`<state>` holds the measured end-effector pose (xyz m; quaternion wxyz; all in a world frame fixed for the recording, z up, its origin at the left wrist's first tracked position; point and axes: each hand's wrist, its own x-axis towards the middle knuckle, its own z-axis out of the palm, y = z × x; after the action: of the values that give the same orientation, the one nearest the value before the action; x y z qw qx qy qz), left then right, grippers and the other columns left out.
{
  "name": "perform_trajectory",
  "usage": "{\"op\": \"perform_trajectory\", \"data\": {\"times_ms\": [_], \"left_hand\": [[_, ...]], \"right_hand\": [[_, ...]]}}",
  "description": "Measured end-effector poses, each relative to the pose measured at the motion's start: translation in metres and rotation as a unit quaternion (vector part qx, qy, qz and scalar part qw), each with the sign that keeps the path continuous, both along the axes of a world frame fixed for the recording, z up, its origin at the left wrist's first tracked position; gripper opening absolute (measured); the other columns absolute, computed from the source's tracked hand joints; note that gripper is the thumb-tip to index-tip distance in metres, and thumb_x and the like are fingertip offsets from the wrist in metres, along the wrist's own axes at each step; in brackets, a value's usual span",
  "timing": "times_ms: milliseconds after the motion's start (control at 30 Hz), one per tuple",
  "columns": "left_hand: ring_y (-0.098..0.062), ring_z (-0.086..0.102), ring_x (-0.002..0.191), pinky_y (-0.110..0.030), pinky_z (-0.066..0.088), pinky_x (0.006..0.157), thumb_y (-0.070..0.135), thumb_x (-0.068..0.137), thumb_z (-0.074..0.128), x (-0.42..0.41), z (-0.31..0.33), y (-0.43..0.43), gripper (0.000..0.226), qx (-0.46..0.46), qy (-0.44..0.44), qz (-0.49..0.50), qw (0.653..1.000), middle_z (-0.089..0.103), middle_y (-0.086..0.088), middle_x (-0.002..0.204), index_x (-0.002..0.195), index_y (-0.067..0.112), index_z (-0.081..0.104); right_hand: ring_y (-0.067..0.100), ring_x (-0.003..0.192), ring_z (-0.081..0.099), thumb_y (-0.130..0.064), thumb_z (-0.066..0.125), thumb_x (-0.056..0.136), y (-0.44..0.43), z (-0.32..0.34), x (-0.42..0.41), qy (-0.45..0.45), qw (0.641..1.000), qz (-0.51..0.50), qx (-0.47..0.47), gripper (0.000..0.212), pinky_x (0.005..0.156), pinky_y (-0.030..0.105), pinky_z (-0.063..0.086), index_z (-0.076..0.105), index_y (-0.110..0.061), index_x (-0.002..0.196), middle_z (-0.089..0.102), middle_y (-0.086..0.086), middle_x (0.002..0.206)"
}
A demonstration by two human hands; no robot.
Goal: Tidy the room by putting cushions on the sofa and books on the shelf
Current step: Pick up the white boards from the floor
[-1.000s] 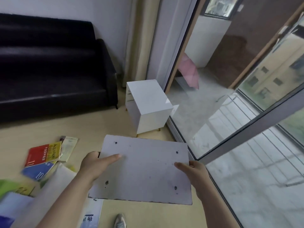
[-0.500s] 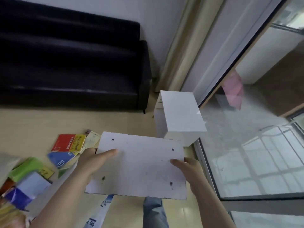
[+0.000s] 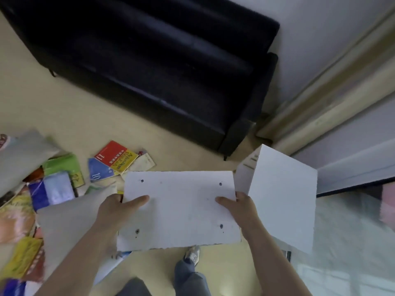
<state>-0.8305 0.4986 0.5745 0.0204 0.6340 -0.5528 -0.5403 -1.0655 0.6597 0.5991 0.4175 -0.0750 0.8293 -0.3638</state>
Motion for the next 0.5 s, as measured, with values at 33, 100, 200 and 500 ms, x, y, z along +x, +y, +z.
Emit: {"op": "perform_trajectory", "data": {"times_ms": [33, 100, 200, 500], "left_hand": [[-0.020, 0.058, 0.068, -0.026, 0.035, 0.052, 0.049, 0.067, 0.079, -0.008, -0.009, -0.002, 0.043, -0.002, -0.013, 0.011, 1.000, 0.061, -0.002, 0.065, 0.067, 0.011, 0.060], [-0.018, 0.055, 0.062, -0.027, 0.033, 0.049, 0.043, 0.075, 0.076, -0.023, -0.033, -0.008, 0.041, 0.000, -0.029, 0.043, 0.999, 0.056, -0.004, 0.063, 0.067, 0.009, 0.054], [-0.021, 0.056, 0.065, -0.028, 0.034, 0.049, 0.044, 0.074, 0.076, -0.037, -0.081, -0.024, 0.045, 0.003, -0.036, 0.077, 0.996, 0.058, -0.007, 0.068, 0.075, 0.004, 0.055], [-0.015, 0.053, 0.064, -0.027, 0.034, 0.049, 0.038, 0.074, 0.078, -0.057, -0.276, -0.050, 0.038, 0.032, -0.054, 0.162, 0.985, 0.060, -0.006, 0.076, 0.079, 0.007, 0.056]], "right_hand": [[0.017, 0.077, 0.066, -0.027, 0.075, 0.077, -0.011, -0.010, -0.013, 0.003, 1.000, 0.017, 0.007, 0.020, 0.063, 0.027, 0.052, 0.069, -0.016, 0.092, 0.071, -0.003, 0.085], [0.022, 0.081, 0.069, -0.039, 0.074, 0.066, -0.032, -0.035, -0.033, 0.003, 0.999, 0.041, 0.018, 0.039, 0.071, 0.035, 0.058, 0.069, -0.016, 0.097, 0.073, -0.002, 0.088], [0.022, 0.081, 0.070, -0.040, 0.072, 0.064, -0.063, -0.085, -0.055, 0.007, 0.997, 0.078, 0.030, 0.041, 0.076, 0.041, 0.060, 0.069, -0.018, 0.098, 0.073, -0.001, 0.089], [0.015, 0.090, 0.058, -0.036, 0.072, 0.078, -0.148, -0.285, -0.082, 0.040, 0.984, 0.164, 0.055, 0.056, 0.063, 0.027, 0.044, 0.049, -0.019, 0.126, 0.059, -0.006, 0.108]]}}
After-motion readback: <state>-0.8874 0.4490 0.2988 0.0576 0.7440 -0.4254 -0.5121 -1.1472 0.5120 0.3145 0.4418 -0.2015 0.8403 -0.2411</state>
